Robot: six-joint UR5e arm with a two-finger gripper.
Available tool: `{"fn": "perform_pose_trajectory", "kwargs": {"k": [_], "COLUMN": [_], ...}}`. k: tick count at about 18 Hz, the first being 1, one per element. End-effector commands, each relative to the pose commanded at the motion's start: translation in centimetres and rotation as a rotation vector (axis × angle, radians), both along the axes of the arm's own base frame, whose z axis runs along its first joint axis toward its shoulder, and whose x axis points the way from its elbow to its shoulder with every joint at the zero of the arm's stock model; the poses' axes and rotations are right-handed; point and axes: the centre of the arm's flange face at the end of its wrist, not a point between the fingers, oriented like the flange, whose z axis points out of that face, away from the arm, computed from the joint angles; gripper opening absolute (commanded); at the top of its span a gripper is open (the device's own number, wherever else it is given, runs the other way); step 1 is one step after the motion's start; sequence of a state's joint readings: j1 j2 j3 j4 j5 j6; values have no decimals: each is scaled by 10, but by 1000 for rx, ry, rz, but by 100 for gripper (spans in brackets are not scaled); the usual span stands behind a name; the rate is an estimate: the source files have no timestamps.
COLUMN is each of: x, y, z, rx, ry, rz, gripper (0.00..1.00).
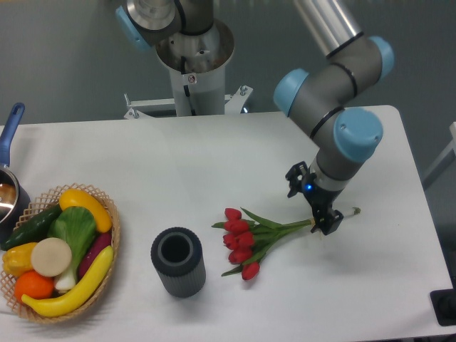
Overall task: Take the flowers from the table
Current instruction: 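Lower the gripper around the tulip stems and close it, then lift the grasped tulips up off the table, blooms hanging below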
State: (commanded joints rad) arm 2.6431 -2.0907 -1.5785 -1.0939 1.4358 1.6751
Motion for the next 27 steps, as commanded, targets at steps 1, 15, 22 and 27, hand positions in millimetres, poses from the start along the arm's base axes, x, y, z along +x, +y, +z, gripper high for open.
{"fn": "perform_pose_trajectory", "kwargs": {"k": [1, 15, 22, 27], "x": [3, 9, 11, 12], "y": [0, -4, -8, -9], "z": [-7, -31, -32, -31], "rx": [-6, 14, 11, 8], "ry": [-11, 25, 20, 18], "rz": [0, 0, 6, 17], "gripper": [100, 72, 40, 17]}}
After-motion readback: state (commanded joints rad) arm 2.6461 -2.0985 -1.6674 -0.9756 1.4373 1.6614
